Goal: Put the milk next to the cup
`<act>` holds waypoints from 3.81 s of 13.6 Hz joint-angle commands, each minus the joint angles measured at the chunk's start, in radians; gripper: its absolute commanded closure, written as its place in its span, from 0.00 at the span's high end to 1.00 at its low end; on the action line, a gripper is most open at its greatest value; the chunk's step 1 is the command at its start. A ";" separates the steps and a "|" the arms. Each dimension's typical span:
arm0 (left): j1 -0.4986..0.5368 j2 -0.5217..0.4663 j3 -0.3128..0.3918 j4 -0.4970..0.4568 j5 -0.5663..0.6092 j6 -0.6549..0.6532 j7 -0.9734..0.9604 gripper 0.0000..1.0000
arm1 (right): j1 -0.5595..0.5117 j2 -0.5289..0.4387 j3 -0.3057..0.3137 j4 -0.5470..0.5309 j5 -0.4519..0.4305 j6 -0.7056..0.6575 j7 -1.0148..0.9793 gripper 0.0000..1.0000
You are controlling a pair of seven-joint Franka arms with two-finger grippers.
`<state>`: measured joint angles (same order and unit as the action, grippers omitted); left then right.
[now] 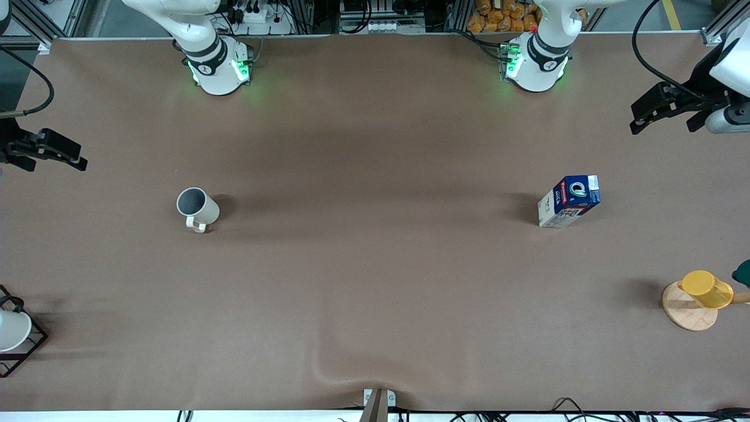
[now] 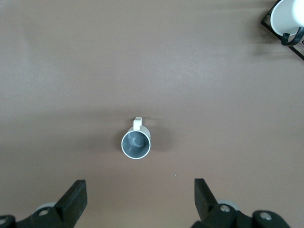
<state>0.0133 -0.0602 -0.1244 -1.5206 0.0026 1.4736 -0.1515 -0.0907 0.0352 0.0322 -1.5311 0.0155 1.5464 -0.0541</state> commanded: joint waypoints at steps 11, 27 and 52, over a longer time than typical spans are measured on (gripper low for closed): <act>0.004 0.010 -0.006 0.003 0.023 -0.030 0.021 1.00 | 0.012 0.006 0.017 -0.049 0.003 0.033 -0.001 1.00; 0.016 -0.003 -0.063 -0.173 0.094 0.122 0.507 1.00 | 0.092 0.054 0.017 -0.440 0.003 0.348 0.037 1.00; 0.060 -0.004 -0.078 -0.670 0.155 0.540 1.527 1.00 | 0.131 0.173 0.020 -0.785 0.003 0.893 0.072 0.00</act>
<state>0.0583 -0.0467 -0.1958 -2.1449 0.1502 1.9675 1.3330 0.0250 0.2306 0.0537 -2.3089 0.0166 2.4545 -0.0044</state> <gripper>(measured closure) 0.000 0.952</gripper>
